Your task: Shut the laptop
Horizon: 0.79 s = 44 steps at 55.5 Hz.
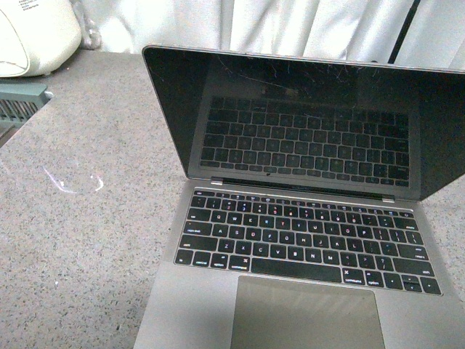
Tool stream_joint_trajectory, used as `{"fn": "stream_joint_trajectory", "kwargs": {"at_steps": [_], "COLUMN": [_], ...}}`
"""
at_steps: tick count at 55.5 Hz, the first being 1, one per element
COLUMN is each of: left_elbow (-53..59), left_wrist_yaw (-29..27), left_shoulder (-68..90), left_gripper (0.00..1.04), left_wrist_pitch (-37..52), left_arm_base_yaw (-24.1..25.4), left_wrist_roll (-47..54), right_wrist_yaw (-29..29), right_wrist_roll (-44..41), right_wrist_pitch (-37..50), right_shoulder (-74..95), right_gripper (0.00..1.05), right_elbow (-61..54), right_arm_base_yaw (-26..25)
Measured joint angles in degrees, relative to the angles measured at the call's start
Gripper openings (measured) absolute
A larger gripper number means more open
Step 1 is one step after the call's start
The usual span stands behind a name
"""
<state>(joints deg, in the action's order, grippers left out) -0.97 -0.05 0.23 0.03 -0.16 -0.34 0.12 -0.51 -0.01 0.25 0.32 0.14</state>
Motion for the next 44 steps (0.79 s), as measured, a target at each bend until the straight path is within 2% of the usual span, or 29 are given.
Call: {"fn": "stream_joint_trajectory", "kwargs": {"at_steps": [23,44], "left_elbow": [0.0,0.0], "left_wrist_yaw": [0.0,0.0], "left_shoulder": [0.0,0.0], "left_gripper": [0.98,0.3], "left_wrist_pitch": [0.0,0.0], "left_arm_base_yaw": [0.0,0.0], "left_wrist_roll": [0.1,0.1], "right_wrist_yaw": [0.0,0.0], "right_wrist_roll": [0.1,0.1], "right_wrist_pitch": [0.0,0.0], "right_shoulder": [0.0,0.0], "right_gripper": [0.94,0.26], "right_elbow": [0.0,0.0], "right_arm_base_yaw": [0.0,0.0]}}
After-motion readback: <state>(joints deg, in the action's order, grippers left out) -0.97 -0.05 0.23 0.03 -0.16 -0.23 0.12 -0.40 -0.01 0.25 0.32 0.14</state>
